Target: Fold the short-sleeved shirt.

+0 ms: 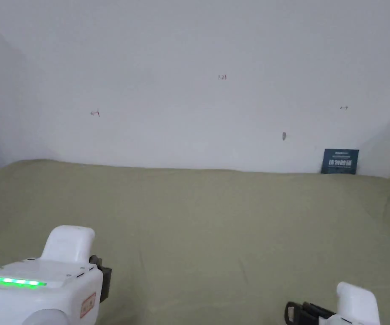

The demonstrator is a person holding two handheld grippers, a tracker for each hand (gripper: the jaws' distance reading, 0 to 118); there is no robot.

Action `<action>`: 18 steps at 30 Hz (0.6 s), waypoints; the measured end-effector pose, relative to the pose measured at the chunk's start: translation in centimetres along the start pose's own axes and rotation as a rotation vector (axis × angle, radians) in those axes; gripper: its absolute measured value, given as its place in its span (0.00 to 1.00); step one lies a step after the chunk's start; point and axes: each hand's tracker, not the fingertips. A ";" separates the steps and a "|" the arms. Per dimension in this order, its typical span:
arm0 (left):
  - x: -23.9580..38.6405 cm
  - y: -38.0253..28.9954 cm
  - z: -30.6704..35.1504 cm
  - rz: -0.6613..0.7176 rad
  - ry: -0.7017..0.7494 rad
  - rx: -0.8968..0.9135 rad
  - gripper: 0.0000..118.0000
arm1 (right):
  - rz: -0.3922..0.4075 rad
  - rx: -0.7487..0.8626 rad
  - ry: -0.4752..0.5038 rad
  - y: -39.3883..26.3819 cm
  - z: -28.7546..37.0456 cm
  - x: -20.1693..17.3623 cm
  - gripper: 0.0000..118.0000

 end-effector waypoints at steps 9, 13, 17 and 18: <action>3.6 2.1 6.4 0.053 0.030 0.232 0.00 | 0.301 0.352 -0.154 4.7 5.4 -6.9 0.00; 4.9 1.0 7.3 0.012 0.092 0.311 0.00 | 0.365 0.395 -0.235 3.9 5.9 -8.6 0.00; 4.8 0.4 7.6 0.022 0.076 0.322 0.00 | 0.346 0.376 -0.264 3.5 5.6 -8.8 0.00; 4.8 0.2 7.6 0.015 0.070 0.327 0.00 | 0.335 0.373 -0.263 3.4 5.6 -8.7 0.00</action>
